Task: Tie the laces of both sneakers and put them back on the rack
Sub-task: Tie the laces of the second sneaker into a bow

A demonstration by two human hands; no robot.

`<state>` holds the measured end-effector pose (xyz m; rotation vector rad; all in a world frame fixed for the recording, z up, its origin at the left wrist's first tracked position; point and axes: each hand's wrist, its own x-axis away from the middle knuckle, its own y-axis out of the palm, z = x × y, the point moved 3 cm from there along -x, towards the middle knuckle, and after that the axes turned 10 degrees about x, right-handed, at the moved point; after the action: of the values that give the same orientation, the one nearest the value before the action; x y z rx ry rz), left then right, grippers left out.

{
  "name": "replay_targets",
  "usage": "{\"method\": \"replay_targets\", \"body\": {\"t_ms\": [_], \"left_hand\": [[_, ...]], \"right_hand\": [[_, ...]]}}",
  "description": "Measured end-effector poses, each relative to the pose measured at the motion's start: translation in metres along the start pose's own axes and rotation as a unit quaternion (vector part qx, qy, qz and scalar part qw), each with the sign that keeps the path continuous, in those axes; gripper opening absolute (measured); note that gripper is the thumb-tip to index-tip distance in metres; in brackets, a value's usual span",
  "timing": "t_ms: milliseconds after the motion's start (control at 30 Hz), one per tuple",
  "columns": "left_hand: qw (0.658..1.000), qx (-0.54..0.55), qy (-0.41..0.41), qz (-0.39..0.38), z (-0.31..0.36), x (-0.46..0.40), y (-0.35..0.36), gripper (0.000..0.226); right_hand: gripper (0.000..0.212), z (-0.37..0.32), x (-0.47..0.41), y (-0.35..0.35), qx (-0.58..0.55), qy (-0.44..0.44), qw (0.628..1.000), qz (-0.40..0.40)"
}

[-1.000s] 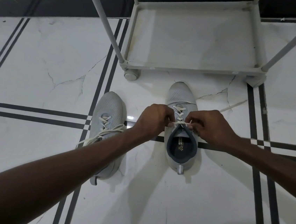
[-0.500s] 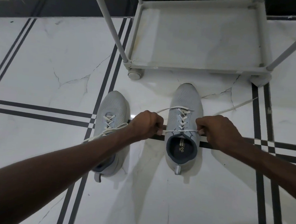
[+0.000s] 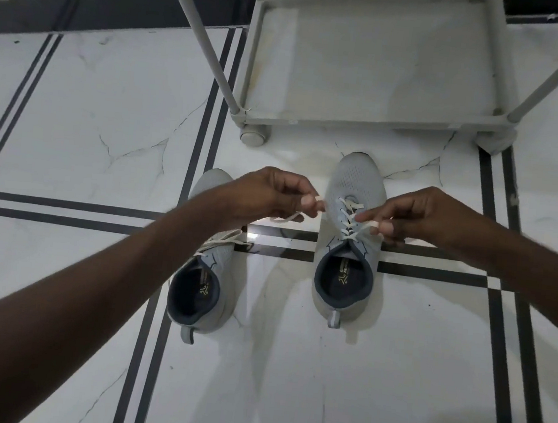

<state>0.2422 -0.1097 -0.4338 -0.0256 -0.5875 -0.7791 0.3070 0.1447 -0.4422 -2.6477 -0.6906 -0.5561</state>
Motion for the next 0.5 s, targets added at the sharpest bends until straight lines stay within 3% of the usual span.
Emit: {"method": "replay_targets", "body": {"t_ms": [133, 267, 400, 500], "left_hand": [[0.998, 0.066, 0.016, 0.019, -0.005, -0.023, 0.018, 0.011], [0.99, 0.085, 0.005, 0.116, -0.016, -0.035, 0.028, 0.017], [0.98, 0.083, -0.001, 0.184, -0.027, -0.042, 0.03, 0.027], [0.979, 0.107, -0.025, 0.17, -0.034, -0.046, 0.031, 0.024]], "right_hand": [[0.015, 0.004, -0.007, 0.019, -0.1, -0.013, 0.994, 0.044], [0.015, 0.005, -0.011, 0.027, -0.121, -0.022, 0.986, 0.116], [0.013, 0.006, -0.016, 0.03, -0.096, -0.03, 0.982, 0.159], [0.015, 0.006, -0.018, 0.033, -0.066, -0.032, 0.982, 0.172]]}}
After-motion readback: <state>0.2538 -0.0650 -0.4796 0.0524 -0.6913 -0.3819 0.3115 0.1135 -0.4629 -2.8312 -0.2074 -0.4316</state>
